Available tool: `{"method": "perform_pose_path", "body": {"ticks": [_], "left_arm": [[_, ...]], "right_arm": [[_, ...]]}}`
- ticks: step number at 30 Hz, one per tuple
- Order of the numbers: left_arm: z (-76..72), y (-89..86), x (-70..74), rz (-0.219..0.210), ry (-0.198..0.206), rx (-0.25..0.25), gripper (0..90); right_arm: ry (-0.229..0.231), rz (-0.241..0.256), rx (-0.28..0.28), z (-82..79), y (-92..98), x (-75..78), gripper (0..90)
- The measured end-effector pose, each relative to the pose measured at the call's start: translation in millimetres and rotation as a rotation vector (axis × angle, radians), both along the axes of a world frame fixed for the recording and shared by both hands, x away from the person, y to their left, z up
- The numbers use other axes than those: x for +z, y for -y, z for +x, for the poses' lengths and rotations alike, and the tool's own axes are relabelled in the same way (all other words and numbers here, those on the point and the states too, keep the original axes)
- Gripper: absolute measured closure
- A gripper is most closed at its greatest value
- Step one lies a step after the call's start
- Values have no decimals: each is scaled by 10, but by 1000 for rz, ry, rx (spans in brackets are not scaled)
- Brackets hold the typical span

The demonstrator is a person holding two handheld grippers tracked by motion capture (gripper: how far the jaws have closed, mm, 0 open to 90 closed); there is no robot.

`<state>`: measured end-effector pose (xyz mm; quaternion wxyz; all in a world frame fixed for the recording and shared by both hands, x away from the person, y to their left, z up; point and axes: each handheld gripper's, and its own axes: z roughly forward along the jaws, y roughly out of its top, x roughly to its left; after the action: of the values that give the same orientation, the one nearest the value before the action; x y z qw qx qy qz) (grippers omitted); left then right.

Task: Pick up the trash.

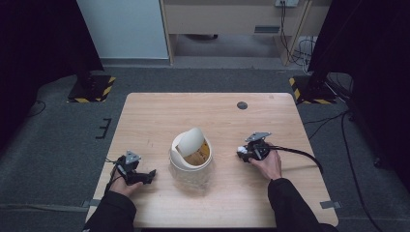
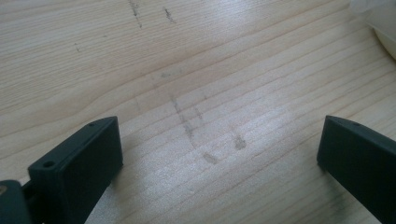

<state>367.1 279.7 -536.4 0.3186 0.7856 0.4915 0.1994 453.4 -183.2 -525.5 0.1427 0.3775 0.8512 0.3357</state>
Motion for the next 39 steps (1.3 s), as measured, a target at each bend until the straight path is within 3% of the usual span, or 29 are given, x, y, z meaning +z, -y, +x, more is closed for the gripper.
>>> {"method": "perform_pose_path", "body": {"ticks": [9,24,39], "left_arm": [[0,1,-1,-1,1,1,0],[-7,6,0,0,0,-1,0],[-9,7,0,0,0,-2,0]], "right_arm": [[4,19,-6,-21,37,69,637],[53,153,-20,-156,247,385,639],[111,217,-14,-189,318,584,638]]}}
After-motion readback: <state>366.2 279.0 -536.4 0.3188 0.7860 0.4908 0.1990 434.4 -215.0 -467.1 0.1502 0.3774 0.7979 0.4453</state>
